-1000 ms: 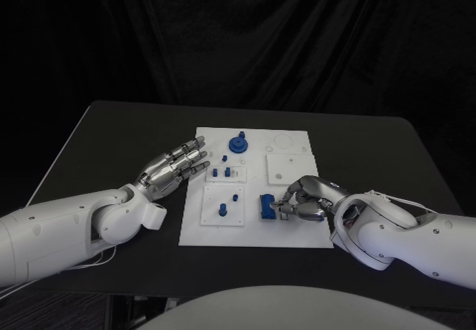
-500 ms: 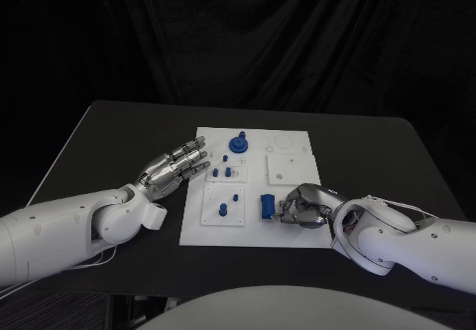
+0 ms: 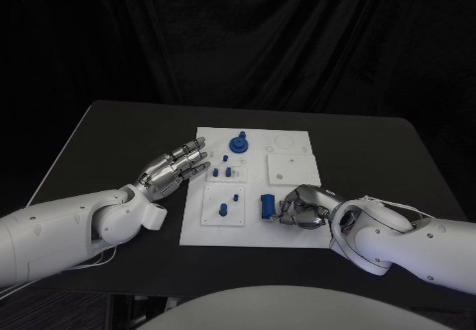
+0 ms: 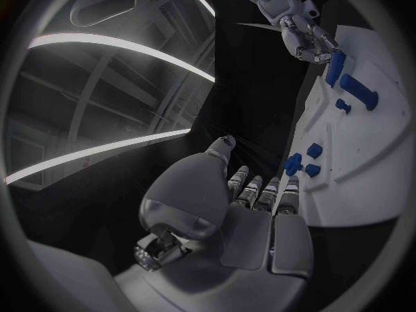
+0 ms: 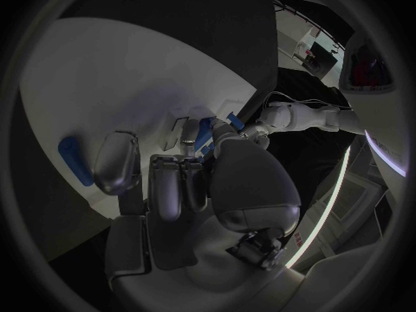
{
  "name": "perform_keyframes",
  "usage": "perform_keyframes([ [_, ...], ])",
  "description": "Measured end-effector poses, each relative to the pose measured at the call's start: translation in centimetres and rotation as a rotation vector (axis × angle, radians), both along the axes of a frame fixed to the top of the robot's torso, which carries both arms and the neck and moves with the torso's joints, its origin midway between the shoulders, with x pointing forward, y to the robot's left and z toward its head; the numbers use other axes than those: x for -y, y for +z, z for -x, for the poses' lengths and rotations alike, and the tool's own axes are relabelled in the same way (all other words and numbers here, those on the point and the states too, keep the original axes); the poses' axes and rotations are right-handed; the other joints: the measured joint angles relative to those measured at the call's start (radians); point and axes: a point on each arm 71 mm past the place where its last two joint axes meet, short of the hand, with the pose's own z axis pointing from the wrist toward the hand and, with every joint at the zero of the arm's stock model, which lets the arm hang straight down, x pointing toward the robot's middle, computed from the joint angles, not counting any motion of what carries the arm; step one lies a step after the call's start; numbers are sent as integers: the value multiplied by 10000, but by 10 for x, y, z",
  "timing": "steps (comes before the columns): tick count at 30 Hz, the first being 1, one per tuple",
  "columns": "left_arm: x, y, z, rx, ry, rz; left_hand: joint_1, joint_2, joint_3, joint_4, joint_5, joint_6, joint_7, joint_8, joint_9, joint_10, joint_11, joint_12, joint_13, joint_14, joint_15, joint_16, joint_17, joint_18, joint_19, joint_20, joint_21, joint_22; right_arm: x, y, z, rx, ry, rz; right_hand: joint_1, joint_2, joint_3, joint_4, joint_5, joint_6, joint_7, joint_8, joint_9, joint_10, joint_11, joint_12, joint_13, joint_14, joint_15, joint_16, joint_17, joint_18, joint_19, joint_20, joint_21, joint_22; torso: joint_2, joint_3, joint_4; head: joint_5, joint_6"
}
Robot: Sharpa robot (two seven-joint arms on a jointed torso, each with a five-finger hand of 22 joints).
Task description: Assemble the parts on the task board
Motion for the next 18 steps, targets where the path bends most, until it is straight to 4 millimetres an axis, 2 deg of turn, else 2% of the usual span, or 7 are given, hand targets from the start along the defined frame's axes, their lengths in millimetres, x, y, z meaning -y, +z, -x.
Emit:
perform_keyframes([
  [5, 0, 0, 0, -10, 2, -10, 0, 0, 0, 0, 0, 0, 0, 0, 0, 0, 0, 0, 0, 0, 0, 0, -3, 0, 0, 0, 0, 0, -1, 0, 0, -26, 21, 3, 1, 1, 0, 0, -81, 0, 0, 39, 26, 0, 0, 0, 0, 0, 0, 0, 0, 0, 0, 0, 0, 0, 0, 1, -1, 30, 0],
  [11, -1, -1, 0, -26, -1, -18, -39, 39, 28, -28, 0, 18, 90, 0, 0, 0, 0, 0, 0, 0, 0, 0, -8, 0, 0, 0, 0, 0, -2, 0, 1, -82, 59, -7, 41, 41, -43, 43, -429, -34, -34, 139, 109, 0, 0, 0, 0, 0, 0, 0, 0, 0, 0, 0, 0, -1, 0, 0, -6, 33, 0],
  [13, -1, -1, 0, -33, -4, -20, -39, 39, 28, -28, 0, 18, 90, 0, 0, 0, 0, 0, 0, 0, 0, 0, -9, 0, 0, 0, 0, 0, -2, 0, 1, -102, 73, -10, 136, 135, -44, 42, -591, -35, -34, 179, 144, 1, -1, 0, 0, 0, 0, 0, 0, 0, 1, -1, 0, -1, 0, -1, -6, 33, 0],
  [18, -1, -1, 0, -56, -21, -22, -39, 39, 56, -56, 0, 54, 126, 0, 9, 0, 0, 0, 0, 0, -1, 0, -9, -1, 0, 0, 0, 0, -2, -1, 1, -148, 111, -24, 688, -54, -140, -306, -1046, -64, -64, 244, 245, 15, -57, 0, 0, -36, -35, 0, 0, 1, 14, -59, -57, -1, 0, -3, -5, 33, 0],
])
